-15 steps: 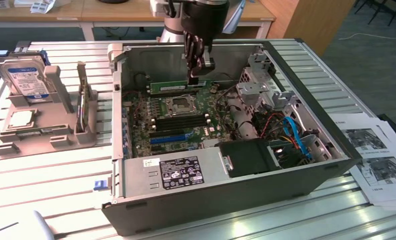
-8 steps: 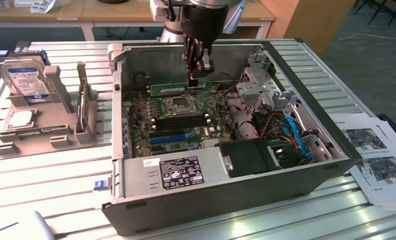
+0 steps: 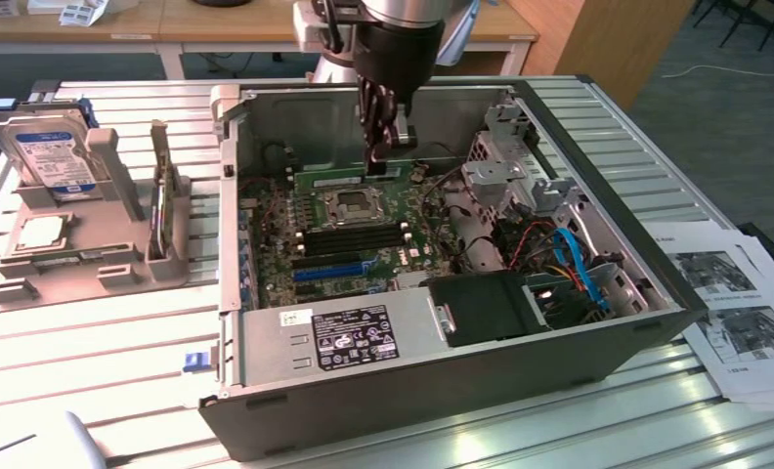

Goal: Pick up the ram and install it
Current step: 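Insert the ram into the slot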

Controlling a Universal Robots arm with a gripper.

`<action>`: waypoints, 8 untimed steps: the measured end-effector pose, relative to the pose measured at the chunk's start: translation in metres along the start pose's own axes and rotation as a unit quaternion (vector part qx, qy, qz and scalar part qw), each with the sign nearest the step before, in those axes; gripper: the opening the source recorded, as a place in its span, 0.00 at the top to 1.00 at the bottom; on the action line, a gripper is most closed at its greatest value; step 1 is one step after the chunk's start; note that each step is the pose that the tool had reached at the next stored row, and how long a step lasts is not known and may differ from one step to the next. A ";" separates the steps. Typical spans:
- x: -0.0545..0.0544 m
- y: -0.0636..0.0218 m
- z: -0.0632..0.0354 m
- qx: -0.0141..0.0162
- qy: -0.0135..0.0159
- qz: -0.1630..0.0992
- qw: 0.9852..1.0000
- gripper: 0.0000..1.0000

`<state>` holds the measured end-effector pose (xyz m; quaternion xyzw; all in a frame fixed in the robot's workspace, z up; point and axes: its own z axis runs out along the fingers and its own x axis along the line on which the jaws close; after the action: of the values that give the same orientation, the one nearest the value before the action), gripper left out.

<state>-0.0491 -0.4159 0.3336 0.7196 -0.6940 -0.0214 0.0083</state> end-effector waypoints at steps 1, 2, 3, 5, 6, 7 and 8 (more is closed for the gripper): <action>0.000 -0.0001 0.0013 0.000 0.000 0.000 1.000 0.88; 0.000 -0.0001 0.0025 0.000 0.000 0.000 1.000 0.88; 0.000 -0.0002 0.0037 0.000 0.000 0.000 1.000 0.88; 0.000 -0.0002 0.0057 0.000 0.000 0.000 1.000 0.88; 0.000 -0.0003 0.0068 0.000 0.000 0.000 1.000 0.88; 0.000 -0.0003 0.0079 0.000 0.000 0.000 1.000 0.88; 0.000 -0.0004 0.0090 0.000 0.000 0.000 1.000 0.88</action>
<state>-0.0491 -0.4158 0.3246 0.7196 -0.6940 -0.0214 0.0082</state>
